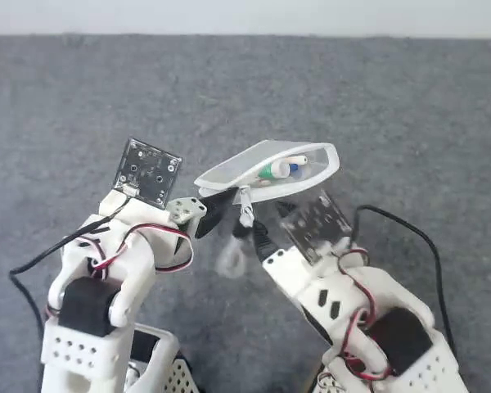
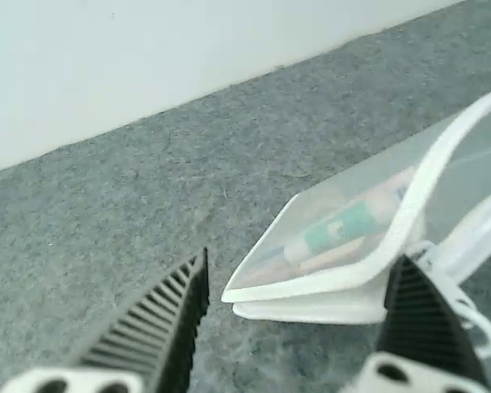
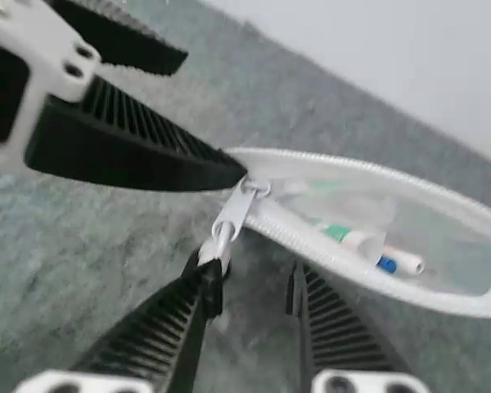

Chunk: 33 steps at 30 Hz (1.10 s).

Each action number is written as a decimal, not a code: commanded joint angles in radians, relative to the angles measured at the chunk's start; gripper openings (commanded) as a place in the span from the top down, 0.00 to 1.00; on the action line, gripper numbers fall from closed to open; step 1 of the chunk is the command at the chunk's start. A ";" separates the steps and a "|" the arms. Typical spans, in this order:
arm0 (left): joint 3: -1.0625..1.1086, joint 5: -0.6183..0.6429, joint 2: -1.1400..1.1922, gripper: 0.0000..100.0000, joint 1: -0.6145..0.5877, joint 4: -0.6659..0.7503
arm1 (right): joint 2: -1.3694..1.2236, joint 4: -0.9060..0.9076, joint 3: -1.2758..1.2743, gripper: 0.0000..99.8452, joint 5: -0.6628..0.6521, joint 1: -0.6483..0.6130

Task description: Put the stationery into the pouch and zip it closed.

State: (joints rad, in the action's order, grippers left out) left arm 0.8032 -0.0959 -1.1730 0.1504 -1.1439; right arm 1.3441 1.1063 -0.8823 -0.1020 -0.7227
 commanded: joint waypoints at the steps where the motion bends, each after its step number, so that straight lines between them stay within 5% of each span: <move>1: 0.002 0.038 -0.005 0.68 -0.009 0.051 | 0.002 0.030 0.051 0.87 0.031 -0.104; 11: 0.041 0.038 -0.008 0.70 -0.009 0.084 | 0.010 -0.101 -0.127 0.87 0.064 -0.147; 17: 0.044 0.038 -0.009 0.70 -0.009 0.081 | 0.018 -0.182 -0.184 0.87 0.069 -0.024; 33: 0.045 0.038 -0.011 0.70 -0.009 0.078 | 0.018 -0.360 -0.282 0.91 0.117 -0.013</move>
State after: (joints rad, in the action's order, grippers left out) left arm 0.8447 -0.0713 -1.1730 0.1504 -1.0871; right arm 1.3472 0.7841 -1.1722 0.0069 -0.7442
